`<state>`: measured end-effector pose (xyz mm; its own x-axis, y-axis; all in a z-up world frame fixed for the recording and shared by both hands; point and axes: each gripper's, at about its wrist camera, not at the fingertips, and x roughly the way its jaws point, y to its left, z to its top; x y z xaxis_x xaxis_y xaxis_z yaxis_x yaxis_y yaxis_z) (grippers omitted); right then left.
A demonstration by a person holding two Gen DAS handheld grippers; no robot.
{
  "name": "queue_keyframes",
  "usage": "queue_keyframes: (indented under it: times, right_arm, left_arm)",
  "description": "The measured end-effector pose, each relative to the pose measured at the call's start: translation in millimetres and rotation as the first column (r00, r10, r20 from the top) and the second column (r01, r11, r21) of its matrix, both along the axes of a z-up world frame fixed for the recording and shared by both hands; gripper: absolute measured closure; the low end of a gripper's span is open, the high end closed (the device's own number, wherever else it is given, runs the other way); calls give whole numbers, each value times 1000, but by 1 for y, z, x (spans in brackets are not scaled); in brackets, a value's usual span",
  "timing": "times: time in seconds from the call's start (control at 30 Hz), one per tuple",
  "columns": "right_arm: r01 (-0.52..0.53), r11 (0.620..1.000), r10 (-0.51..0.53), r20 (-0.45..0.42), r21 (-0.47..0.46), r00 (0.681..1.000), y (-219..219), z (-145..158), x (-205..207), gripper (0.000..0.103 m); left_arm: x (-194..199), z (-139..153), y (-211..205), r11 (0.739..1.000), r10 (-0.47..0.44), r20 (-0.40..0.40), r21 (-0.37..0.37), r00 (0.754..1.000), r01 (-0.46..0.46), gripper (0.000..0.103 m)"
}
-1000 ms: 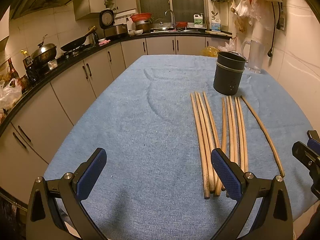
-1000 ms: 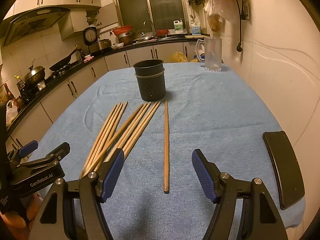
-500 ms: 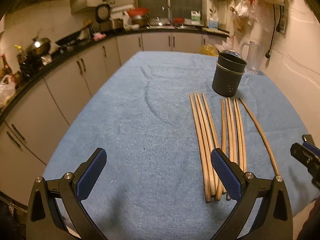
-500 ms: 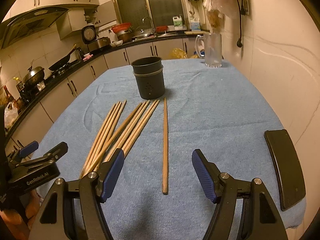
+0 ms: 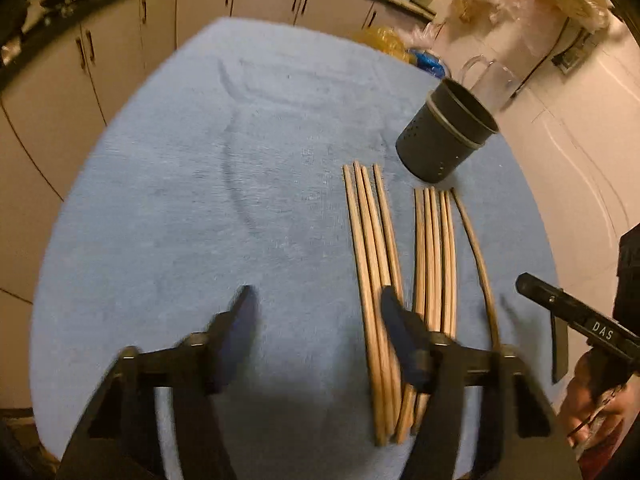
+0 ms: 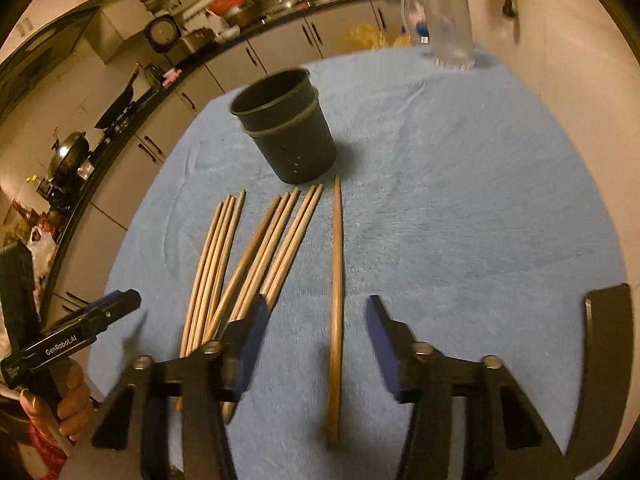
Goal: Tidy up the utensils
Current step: 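Lower the left tool toward the chopstick row while the right tool lowers toward the lone chopstick, then close the left tool on one chopstick while the right tool closes on another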
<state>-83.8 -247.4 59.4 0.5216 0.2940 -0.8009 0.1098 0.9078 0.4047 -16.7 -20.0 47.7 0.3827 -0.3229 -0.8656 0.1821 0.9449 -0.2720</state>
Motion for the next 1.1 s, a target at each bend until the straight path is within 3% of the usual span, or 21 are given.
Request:
queue_keyframes:
  times: [0.2,0.43,0.73,1.1]
  right_arm:
    - [8,1000,-7,-22,9,1000,3,0,29,58]
    - [13,1000,-13,-41,3,999,-3,-2,46,61]
    - [25,1000,-25,-70,-1,997,-14,-8,61,72]
    - [-16,995,2,-137,-102,991,2,-25,91,74]
  left_arm:
    - [41,-6,-19,998,-30,-82,-49,996,26,66]
    - [70,-17,-40,1000,-27,-117,8,993,28,83]
    - [82,-31,-60,994,-45,-126,95,991,57,90]
    - [93,-32,-70,988,-57,-115,139,992,73,94]
